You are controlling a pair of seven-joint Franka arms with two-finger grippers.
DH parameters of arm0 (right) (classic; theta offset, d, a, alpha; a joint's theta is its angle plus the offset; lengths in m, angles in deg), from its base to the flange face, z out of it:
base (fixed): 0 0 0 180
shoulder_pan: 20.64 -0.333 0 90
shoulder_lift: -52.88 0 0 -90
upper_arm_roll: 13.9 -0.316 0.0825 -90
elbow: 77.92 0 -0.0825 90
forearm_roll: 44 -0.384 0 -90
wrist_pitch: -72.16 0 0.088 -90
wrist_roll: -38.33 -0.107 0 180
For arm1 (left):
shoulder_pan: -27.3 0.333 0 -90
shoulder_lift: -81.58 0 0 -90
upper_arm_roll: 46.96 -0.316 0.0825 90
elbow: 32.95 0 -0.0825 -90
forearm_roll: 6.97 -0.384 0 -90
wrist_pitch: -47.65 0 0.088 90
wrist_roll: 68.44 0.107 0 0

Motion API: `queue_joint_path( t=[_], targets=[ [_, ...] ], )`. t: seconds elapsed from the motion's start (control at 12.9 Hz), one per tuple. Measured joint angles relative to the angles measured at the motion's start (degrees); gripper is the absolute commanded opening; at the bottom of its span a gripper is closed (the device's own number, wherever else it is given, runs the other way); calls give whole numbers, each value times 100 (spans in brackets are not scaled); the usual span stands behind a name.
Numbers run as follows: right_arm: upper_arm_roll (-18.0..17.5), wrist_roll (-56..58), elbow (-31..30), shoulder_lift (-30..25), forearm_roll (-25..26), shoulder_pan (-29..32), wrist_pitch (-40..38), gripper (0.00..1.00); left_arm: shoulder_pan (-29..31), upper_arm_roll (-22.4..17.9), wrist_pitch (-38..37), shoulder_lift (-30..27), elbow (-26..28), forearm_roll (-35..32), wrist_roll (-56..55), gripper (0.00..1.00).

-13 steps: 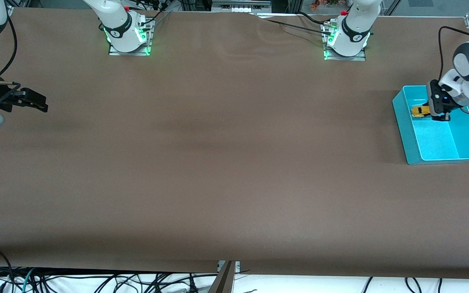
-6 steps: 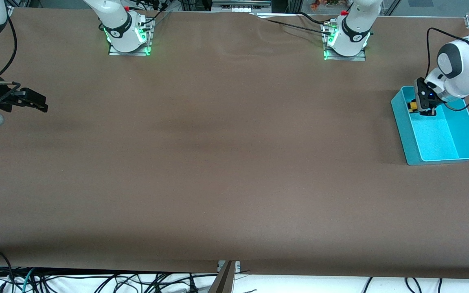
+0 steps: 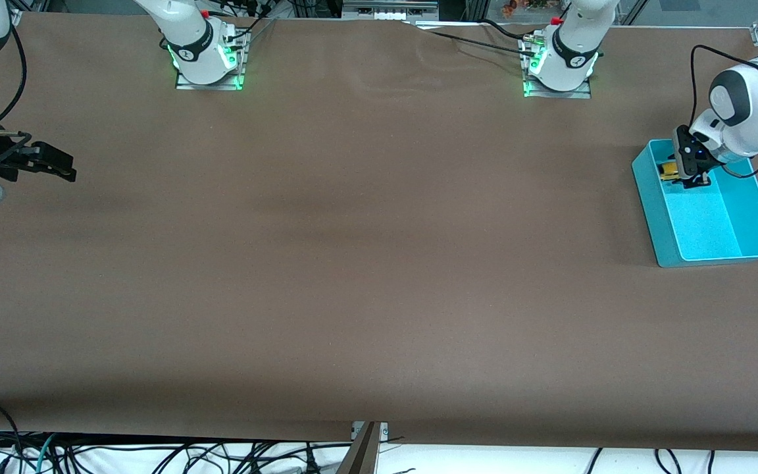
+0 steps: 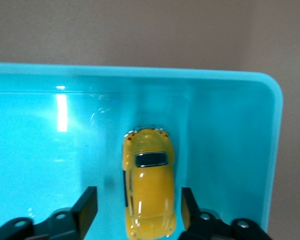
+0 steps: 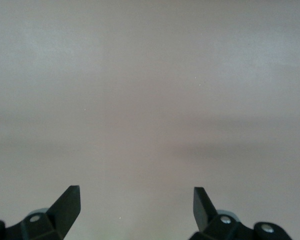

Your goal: Wind and store yellow beetle car

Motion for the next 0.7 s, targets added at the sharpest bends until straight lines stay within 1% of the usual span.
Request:
queue_joint_path(
  t=[0.15,0.23,0.31,0.39,0.54,0.62,0.7],
  targets=[
    [0,0,0,0,0,0,0,100,-281,60,12,-184,-247,0,-52,100],
    [-1,0,0,0,0,0,0,100,-460,138,-26,-327,-487,0,-91,100],
    [-2,0,0,0,0,-1,1,100,-645,226,-222,-473,-800,0,-127,100],
    [-2,0,0,0,0,0,2,100,-856,298,-640,-613,-1200,29,-187,100],
    [-2,0,0,1,0,-1,3,100,-1304,370,-1906,-838,-2165,256,-456,100],
    [-2,0,0,1,0,0,3,100,-1448,383,-2247,-900,-2502,323,-702,100],
    [-2,0,0,2,0,0,3,100,-1553,386,-2400,-941,-2728,439,-1005,100]
  ],
)
